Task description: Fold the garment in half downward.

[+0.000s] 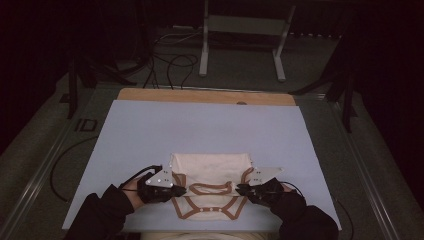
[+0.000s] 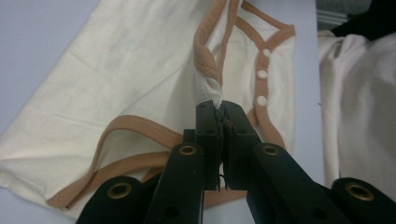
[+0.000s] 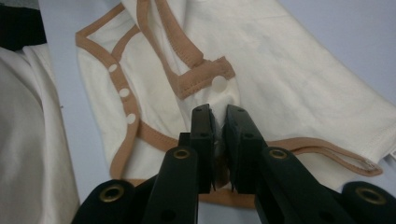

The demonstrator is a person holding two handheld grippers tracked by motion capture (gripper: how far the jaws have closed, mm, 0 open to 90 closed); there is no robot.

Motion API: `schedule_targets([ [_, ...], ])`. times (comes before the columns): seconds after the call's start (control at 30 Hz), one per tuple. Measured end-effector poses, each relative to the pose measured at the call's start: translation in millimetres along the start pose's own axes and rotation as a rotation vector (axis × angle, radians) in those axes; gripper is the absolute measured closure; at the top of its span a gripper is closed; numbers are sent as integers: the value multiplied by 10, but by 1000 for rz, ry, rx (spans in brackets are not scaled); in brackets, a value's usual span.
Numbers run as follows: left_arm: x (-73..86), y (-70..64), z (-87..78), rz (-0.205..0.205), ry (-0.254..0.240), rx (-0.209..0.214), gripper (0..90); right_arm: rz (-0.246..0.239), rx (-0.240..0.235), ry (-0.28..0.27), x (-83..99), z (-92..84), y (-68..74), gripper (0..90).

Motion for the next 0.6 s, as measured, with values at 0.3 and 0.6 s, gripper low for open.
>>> schedule_targets([
  [0.3, 115, -138, 94, 17, 43, 37, 866, 1, -36, 1, 77, 14, 150, 814],
  [0.6, 247, -300, 140, 6, 78, 119, 719, 33, -68, -31, 86, -20, 164, 581],
])
Point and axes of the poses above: each handheld gripper's, and its own axes: z roughly forward along the jaws, x roughly out of its underside, y roughly to its left, the point moved 7 cm from there along z, roughly forward along the jaws, and after that the axes turned 3 degrees about -z, right-handed, at the moved point
